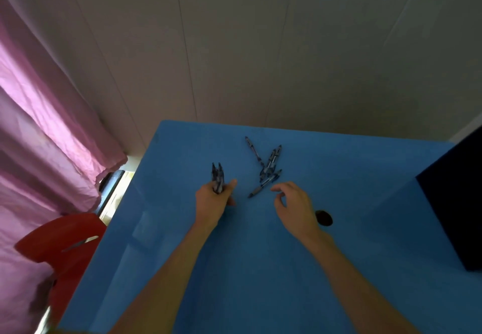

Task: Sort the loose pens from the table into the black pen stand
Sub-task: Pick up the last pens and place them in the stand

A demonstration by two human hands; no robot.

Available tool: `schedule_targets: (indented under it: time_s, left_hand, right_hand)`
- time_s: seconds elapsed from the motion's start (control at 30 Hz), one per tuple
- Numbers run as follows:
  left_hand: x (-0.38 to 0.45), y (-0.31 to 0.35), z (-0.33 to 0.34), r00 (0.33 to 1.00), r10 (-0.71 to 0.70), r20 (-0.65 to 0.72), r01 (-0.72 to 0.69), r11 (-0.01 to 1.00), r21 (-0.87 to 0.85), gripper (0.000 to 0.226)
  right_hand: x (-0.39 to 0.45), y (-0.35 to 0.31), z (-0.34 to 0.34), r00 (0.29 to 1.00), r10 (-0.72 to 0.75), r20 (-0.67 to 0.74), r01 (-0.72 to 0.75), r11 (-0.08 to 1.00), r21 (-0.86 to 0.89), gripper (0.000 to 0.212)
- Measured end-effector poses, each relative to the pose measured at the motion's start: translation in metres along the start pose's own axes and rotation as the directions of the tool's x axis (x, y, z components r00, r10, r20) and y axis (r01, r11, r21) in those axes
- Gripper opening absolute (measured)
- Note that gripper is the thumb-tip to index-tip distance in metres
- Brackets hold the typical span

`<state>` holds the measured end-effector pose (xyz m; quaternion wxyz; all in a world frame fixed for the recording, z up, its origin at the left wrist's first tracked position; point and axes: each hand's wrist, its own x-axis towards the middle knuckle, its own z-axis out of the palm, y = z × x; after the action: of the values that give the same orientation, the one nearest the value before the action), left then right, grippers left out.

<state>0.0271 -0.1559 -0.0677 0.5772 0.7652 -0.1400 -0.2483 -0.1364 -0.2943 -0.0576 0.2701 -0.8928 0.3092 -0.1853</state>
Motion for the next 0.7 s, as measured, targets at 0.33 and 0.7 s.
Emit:
schedule_targets:
  time_s: [0.33,0.7]
  left_hand:
    - [-0.039,0.056,-0.003,0.965,-0.067,0.253,0.012,0.977,0.212,0.032]
    - [-0.109,0.116,0.068,0.887,-0.014,0.461,-0.157,0.931,0.330,0.031]
  right_hand:
    - [-0.039,-0.018,-0.064,0.992,0.128,0.014,-0.128,0.992,-0.018,0.023]
    - [-0.110,0.010,-0.161,0.940,0.328,-0.093,-0.325,0.945,0.040,0.022]
